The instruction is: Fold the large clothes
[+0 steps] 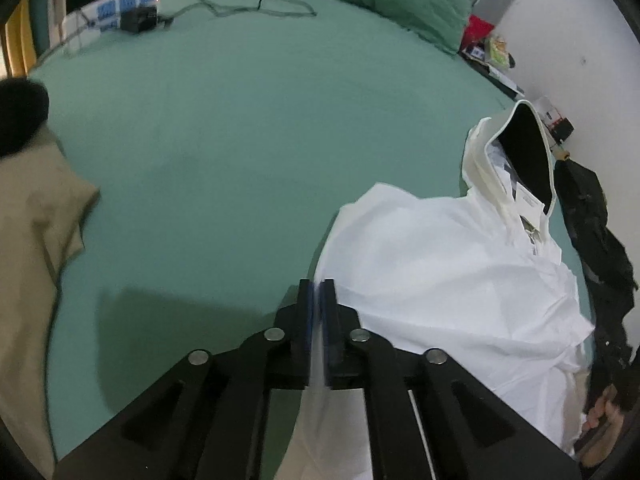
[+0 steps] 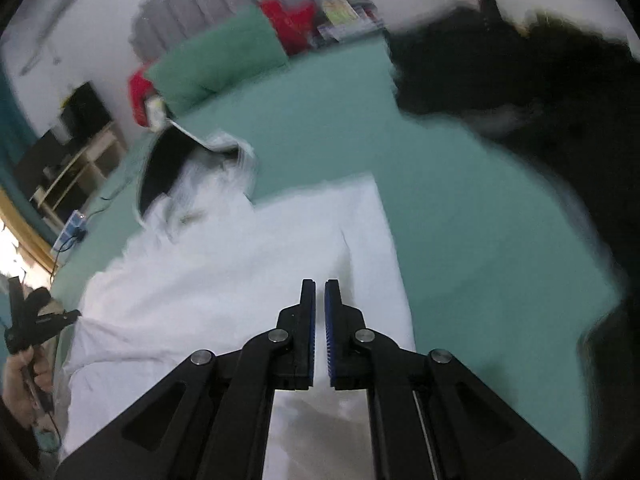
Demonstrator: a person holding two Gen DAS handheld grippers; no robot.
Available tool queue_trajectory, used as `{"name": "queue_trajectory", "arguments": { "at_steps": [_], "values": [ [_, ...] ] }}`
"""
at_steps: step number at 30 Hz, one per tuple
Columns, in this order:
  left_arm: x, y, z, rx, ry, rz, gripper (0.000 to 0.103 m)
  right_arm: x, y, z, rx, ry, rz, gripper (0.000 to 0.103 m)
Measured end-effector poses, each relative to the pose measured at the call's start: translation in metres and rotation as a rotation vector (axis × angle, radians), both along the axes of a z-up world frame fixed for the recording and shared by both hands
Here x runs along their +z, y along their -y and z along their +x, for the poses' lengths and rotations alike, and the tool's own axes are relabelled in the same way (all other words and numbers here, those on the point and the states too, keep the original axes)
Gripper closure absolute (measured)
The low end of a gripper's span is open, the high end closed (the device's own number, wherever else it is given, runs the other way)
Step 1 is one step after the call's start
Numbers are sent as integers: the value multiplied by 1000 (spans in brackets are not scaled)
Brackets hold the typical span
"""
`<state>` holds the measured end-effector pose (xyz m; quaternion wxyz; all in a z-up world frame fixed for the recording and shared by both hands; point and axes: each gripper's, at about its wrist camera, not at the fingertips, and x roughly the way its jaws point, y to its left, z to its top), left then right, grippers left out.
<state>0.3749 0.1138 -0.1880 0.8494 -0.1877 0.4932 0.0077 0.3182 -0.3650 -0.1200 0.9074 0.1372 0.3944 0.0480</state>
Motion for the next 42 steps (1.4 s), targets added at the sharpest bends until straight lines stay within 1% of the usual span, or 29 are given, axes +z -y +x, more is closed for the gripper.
{"name": "queue_trajectory", "arguments": {
  "at_steps": [1,2,3,4,6,8,9,10,12,14,15,16,17,18,20,21,22,25,26,27,28,29,30,32,34,35,38,41,42],
  "values": [
    [0,1,0,-5,3,-13,85,3,-3,4,15,0,-20,89],
    [1,2,0,-11,9,-11,67,4,-8,12,37,-10,-31,80],
    [2,4,0,-21,15,-3,52,1,-9,19,49,-15,-23,73],
    [2,7,0,-32,19,9,48,-1,-11,23,54,-19,-11,73],
    [-3,13,2,-66,7,47,47,-12,-11,35,47,-46,14,73],
    [-4,16,1,-78,19,73,47,-32,-9,44,24,-121,39,73],
    [-3,15,2,-75,11,71,47,-40,-6,46,8,-158,46,73],
    [-1,13,2,-70,8,60,47,-45,-11,46,-1,-171,43,73],
    [5,5,1,-41,39,26,47,-37,-13,44,-9,-146,-14,73],
    [10,-3,-1,-13,81,-1,47,-20,-21,51,21,-87,-82,73],
    [10,-8,-1,-2,94,-18,47,-12,-27,58,38,-63,-114,68],
    [10,-10,-1,6,93,-26,47,-3,-35,69,65,-41,-162,63],
    [8,-14,0,24,86,-40,47,4,-44,80,96,-24,-202,47],
    [7,-16,0,32,83,-47,47,9,-54,90,125,-3,-228,35],
    [7,-19,1,49,84,-48,47,17,-79,114,203,66,-286,32],
    [8,-20,1,52,86,-36,47,19,-99,132,252,102,-337,32],
    [10,-19,2,54,88,-25,47,20,-112,145,287,117,-363,32],
    [16,-16,5,45,105,53,47,16,-147,175,354,131,-440,33],
    [20,-15,6,45,116,94,47,12,-157,185,371,120,-464,33],
    [22,-17,6,46,123,118,47,4,-167,198,390,100,-479,37],
    [25,-19,6,48,130,136,47,-1,-170,205,393,83,-492,49],
    [27,-20,6,51,139,155,47,-11,-175,215,401,53,-516,93],
    [28,-22,6,55,142,165,47,-16,-178,219,401,29,-538,99],
    [30,-25,6,70,138,159,47,-22,-179,218,419,28,-561,100],
    [30,-30,6,84,132,135,47,-23,-181,204,462,35,-612,100],
    [29,-32,6,89,129,128,47,-22,-182,198,479,32,-616,100],
    [25,-33,5,101,105,128,47,-19,-179,158,563,35,-695,100],
    [21,-28,3,98,92,110,47,-16,-168,121,642,39,-691,100],
    [21,-25,2,93,94,111,47,-19,-162,104,668,39,-723,100]
  ]
}}
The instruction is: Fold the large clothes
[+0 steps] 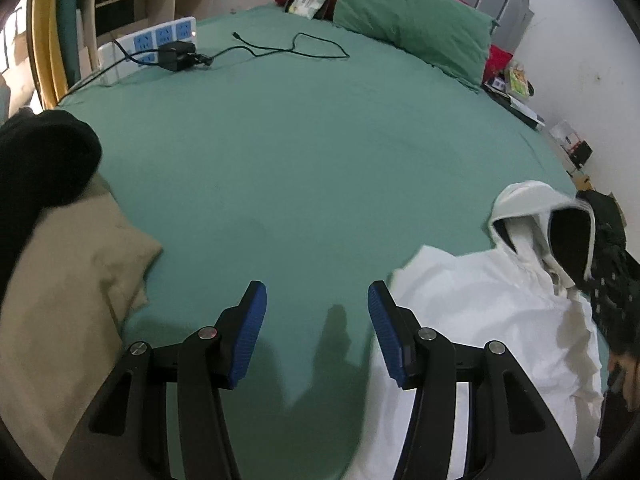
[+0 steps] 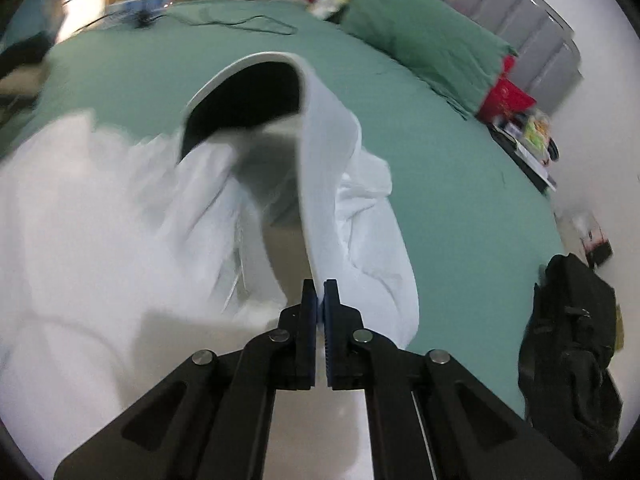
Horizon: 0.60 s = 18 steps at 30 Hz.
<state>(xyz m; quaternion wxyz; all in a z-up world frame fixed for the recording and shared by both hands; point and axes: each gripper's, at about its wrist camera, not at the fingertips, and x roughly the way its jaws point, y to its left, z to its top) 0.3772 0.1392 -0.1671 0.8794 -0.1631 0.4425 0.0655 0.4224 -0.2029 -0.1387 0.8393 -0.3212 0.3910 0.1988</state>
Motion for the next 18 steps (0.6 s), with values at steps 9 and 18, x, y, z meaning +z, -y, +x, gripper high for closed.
{"name": "queue_trajectory", "arguments": {
  "at_steps": [9,18],
  "values": [
    [6,46,-5,-166,46,-13,47,-16,26,-21,27,-83,100,93],
    [32,120,97,-290,37,-176,47,-8,74,16,71,-396,573,47]
  ]
}}
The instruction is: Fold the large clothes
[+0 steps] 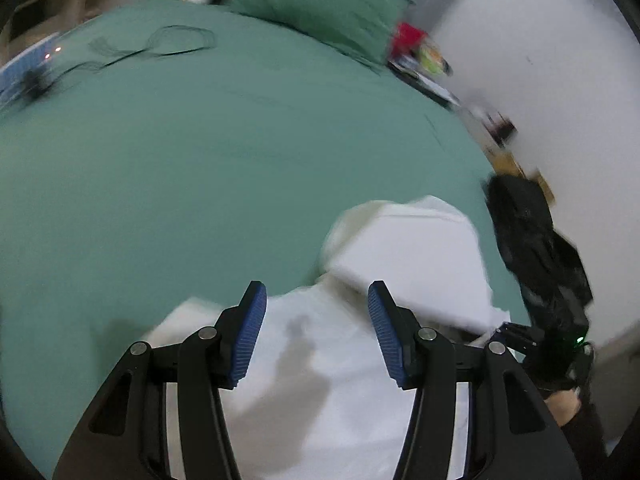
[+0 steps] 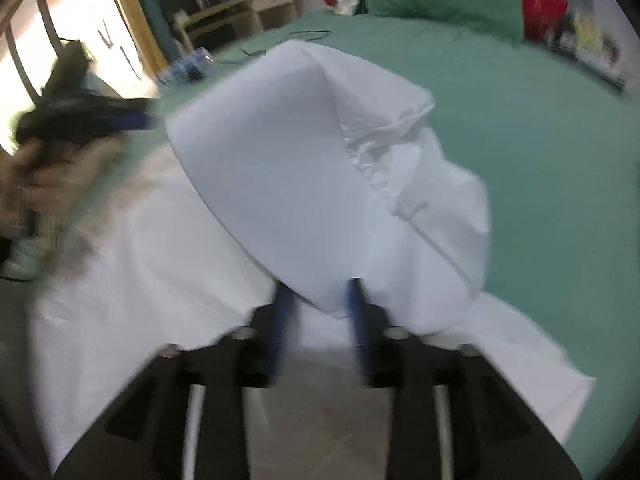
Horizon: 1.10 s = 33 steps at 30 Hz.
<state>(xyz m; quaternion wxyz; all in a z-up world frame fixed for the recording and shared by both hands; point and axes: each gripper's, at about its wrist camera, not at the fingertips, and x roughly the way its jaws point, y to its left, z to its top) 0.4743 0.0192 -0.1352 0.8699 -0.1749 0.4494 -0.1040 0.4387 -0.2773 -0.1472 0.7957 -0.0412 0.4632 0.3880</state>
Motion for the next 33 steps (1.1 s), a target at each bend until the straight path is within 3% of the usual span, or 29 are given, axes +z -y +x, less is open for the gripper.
{"name": "queue_trajectory", "arguments": {
  "at_steps": [2,3,5,8,11,17,19,21,23,25,29,32,33],
  "values": [
    [-4,24,25,-50,26,37,45,-1,1,4,39,-52,79,30],
    [-9,29,33,-62,11,20,42,-1,-3,2,82,-64,78,27],
    [-28,36,55,-58,-76,-40,40,1,-9,1,132,-56,55,26],
    [-54,46,69,-78,-177,25,40,4,-8,13,143,-109,82,26],
    [-61,53,61,-137,-145,96,39,19,14,28,82,-126,160,26],
    [-64,54,53,-166,-142,115,39,32,71,46,-148,-153,361,24],
    [-62,55,59,-191,-151,148,39,25,83,49,-237,-160,378,23],
    [-60,58,63,-213,-166,162,39,9,82,58,-318,-213,321,22],
    [-57,53,63,-216,-179,131,39,-6,74,59,-344,-269,287,22],
    [-53,46,60,-218,-167,122,39,-21,57,58,-326,-314,317,20],
    [-29,18,55,-188,-57,1,39,-28,40,57,-321,-298,359,20],
    [-23,6,69,-141,-35,-52,39,-28,28,52,-298,-259,334,21],
    [-25,7,75,-146,-42,-61,39,-28,21,50,-285,-238,307,25]
  ]
}}
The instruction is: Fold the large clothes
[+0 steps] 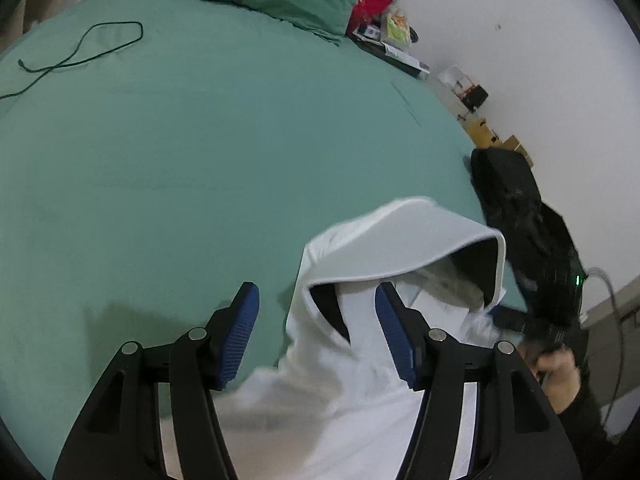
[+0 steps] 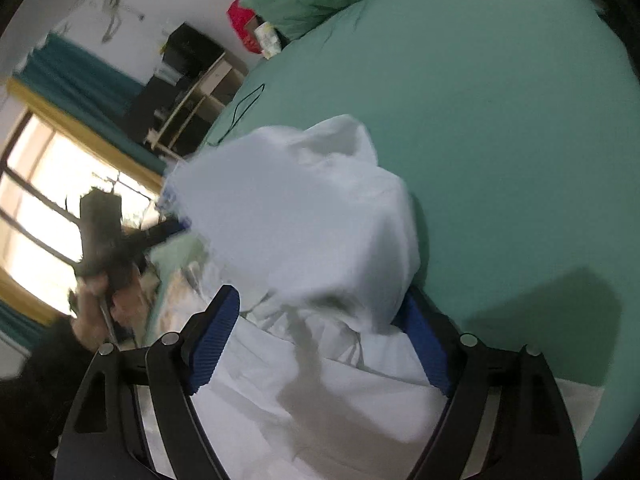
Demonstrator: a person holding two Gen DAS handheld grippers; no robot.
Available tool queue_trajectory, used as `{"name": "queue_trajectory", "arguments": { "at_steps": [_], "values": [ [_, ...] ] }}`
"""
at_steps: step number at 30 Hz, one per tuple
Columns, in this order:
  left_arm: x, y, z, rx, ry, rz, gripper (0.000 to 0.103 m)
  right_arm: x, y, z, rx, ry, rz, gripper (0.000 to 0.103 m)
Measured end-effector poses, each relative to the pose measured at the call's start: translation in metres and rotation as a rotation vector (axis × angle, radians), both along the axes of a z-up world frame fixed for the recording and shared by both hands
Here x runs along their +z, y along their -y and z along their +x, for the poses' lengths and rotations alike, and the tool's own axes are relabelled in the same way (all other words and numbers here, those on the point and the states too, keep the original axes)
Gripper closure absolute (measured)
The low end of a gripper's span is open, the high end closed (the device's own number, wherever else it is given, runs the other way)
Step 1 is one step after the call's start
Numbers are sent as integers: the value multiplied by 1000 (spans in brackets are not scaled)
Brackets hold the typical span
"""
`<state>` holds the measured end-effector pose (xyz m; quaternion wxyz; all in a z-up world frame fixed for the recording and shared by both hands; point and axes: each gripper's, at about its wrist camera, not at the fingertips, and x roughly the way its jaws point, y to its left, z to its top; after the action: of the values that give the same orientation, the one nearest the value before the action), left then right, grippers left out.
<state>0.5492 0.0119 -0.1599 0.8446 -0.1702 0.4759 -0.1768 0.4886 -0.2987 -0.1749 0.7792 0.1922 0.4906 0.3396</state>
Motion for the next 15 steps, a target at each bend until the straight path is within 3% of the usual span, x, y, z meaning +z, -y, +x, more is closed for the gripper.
{"name": "queue_trajectory", "arguments": {
  "at_steps": [1,2,3,6,10,11,13,14,15],
  "values": [
    [-3,6,7,-13,-12,-7,36,0,-1,0,14,9,-14,32],
    [-12,14,18,-53,-44,-16,32,-1,-3,0,34,14,-27,60],
    [-17,20,23,-79,-67,-16,31,-2,5,6,54,10,-43,78],
    [-29,34,35,-119,-94,18,31,-8,9,7,80,25,-44,81],
    [-9,20,32,-167,-36,-135,31,-8,35,16,129,-69,36,80],
    [2,14,29,-167,-1,-144,31,-4,43,14,141,-71,39,76],
    [21,1,26,-159,53,-150,31,8,60,13,139,-48,20,46],
    [30,-6,26,-141,78,-156,31,17,74,13,96,-26,35,21],
    [37,-11,27,-115,92,-170,31,24,85,13,46,-1,74,11]
  ]
}}
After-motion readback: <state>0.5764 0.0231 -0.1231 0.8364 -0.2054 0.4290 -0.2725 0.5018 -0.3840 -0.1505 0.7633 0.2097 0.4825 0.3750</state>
